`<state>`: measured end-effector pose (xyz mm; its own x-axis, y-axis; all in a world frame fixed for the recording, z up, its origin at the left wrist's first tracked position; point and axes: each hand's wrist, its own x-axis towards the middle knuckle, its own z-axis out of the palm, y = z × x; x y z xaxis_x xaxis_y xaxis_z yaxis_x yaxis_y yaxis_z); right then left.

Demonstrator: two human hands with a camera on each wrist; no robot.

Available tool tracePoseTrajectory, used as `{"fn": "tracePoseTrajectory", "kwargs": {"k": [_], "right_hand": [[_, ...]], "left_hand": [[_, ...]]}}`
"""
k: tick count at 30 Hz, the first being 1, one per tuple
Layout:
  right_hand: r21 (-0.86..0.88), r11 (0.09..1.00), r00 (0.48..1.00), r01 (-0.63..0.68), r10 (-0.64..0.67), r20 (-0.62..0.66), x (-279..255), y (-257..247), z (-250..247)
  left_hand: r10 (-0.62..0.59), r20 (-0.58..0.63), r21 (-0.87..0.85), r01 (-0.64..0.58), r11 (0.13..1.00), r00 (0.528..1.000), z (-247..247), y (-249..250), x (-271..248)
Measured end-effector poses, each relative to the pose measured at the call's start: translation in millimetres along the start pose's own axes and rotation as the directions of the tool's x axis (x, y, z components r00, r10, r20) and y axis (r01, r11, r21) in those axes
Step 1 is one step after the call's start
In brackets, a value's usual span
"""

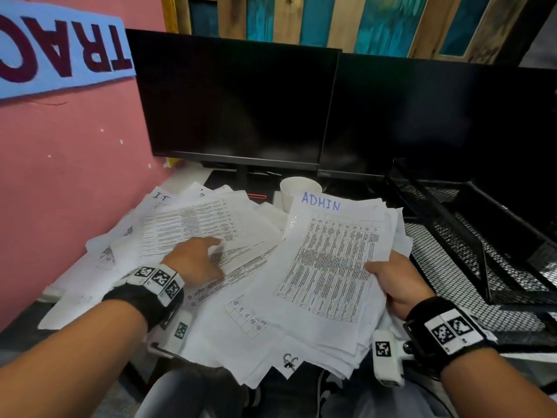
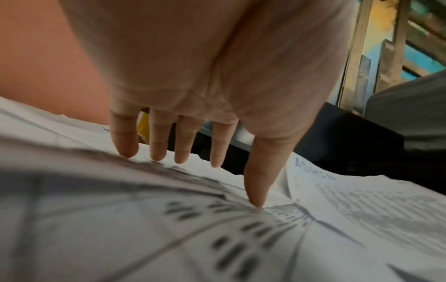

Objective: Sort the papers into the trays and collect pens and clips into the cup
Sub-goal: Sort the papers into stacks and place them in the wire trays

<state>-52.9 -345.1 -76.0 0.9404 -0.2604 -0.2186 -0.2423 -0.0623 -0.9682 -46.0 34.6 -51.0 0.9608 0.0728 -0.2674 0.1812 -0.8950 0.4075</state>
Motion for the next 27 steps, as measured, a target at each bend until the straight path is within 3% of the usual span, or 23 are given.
{"fn": "tracePoseTrajectory", "kwargs": {"k": [2, 8, 12, 17, 19, 22, 27], "right_hand": [[0.021, 1.000, 1.000, -0.011, 0.011, 0.000, 0, 0, -2], [0.044, 0.999, 1.000, -0.019, 0.020, -0.009, -2, -2, -6], [0.077, 0.997, 1.000, -0.025, 0.025, 0.000, -7, -7, -8], [0.118, 0.993, 1.000, -0.029, 0.028, 0.009, -15, -12, -7], [0.149, 0.988, 0.999, -0.035, 0.033, 0.018, -18, -15, -6], [0.202, 0.978, 0.999, -0.052, 0.047, 0.028, -22, -18, -2], [0.253, 0.964, 0.995, -0.086, 0.068, 0.077, -30, -25, 16]], "left_hand": [[-0.020, -0.015, -0.023, 0.020, 1.000, 1.000, 2, -6, 0], [-0.069, -0.118, 0.179, 0.089, 0.980, 0.991, 2, -7, 7], [-0.002, -0.105, 0.173, 0.020, 0.985, 0.994, 1, -14, 17], [-0.015, -0.256, 0.027, 0.022, 0.999, 0.967, -12, -14, 10], [0.019, -0.342, 0.001, -0.020, 1.000, 0.940, -24, -5, -2], [0.161, -0.436, 0.025, -0.167, 0.986, 0.886, -37, 17, -21], [0.257, -0.321, -0.074, -0.295, 0.953, 0.911, -26, 70, -38]]}}
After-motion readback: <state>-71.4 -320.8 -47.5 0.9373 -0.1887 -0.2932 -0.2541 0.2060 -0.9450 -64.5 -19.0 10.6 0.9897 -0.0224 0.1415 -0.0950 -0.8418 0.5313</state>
